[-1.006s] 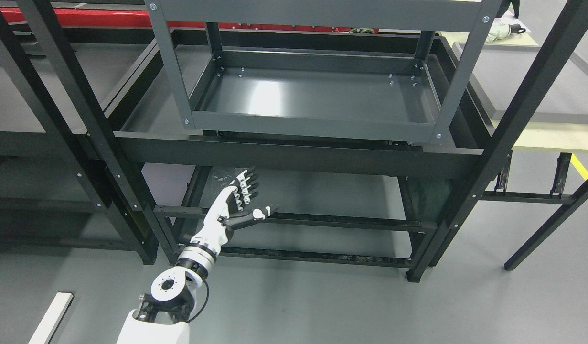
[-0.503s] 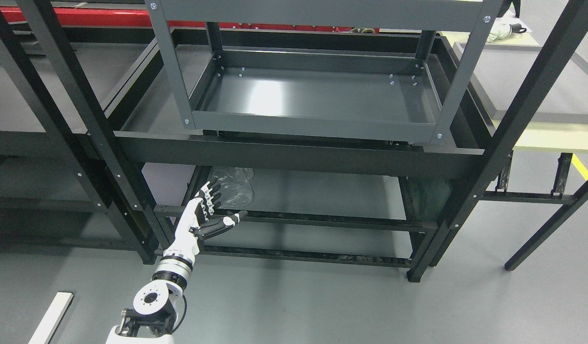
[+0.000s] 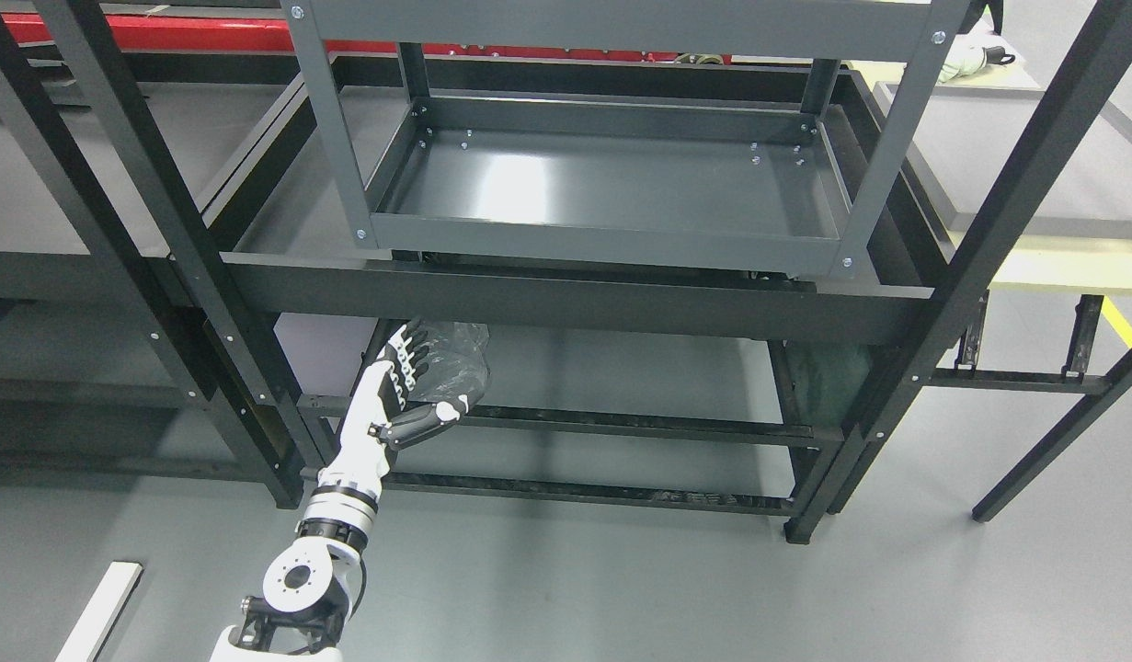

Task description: Place yellow IKEA cup on middle right shelf

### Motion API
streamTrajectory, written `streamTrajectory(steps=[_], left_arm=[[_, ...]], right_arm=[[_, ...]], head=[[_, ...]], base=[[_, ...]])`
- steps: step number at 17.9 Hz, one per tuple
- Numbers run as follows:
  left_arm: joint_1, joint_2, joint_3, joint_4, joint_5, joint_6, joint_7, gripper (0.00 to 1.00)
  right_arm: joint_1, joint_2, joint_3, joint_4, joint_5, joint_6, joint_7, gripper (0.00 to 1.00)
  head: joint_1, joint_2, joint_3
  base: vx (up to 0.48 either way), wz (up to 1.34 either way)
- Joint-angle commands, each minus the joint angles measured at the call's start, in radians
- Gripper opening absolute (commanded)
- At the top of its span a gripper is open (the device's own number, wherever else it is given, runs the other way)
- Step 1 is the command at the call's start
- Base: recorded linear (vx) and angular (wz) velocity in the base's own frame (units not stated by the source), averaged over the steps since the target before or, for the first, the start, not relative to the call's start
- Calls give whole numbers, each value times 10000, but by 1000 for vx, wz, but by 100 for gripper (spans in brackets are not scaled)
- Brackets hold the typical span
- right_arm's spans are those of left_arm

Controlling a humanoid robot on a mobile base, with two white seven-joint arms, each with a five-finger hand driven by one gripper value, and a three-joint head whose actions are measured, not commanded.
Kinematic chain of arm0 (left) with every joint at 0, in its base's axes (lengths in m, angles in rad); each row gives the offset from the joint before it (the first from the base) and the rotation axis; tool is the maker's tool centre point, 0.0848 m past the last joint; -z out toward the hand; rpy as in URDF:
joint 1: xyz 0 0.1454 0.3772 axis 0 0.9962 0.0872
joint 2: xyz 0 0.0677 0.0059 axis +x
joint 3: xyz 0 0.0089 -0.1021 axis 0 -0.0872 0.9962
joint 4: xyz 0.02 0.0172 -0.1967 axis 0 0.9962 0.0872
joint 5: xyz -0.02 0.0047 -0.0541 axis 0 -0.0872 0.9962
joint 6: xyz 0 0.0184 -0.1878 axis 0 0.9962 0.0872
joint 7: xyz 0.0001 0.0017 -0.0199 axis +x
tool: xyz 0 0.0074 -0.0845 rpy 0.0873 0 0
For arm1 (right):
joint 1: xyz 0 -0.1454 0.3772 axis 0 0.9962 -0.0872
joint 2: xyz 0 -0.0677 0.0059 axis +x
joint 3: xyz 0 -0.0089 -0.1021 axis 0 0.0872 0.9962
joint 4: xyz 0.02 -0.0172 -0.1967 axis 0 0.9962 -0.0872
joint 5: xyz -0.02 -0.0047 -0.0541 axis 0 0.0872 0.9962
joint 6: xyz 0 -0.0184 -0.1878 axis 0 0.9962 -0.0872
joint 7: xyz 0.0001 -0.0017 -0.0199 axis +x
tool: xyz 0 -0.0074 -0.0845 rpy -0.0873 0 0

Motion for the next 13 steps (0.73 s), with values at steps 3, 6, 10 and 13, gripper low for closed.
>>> streamTrajectory(steps=[3,6,10,13], left_arm=[[-4,175,-642,-782,-19,-203,217,99],[-4,175,-642,-659,-19,-141,310,99],[-19,175,-627,-628,-19,-111,326,99],[-19,175,-627,-597,-19,-95,326,99]], right_arm=[[107,-175,168,-1,-245,4,-2149,99],[107,-175,168,-1,-245,4,-2149,99],[107,-175,168,-1,-245,4,-2149,99],[107,-175,168,-1,-245,4,-2149,100]], head=[[0,0,0],[0,0,0],[0,0,0],[0,0,0]], base=[[0,0],[0,0],[0,0],[0,0]])
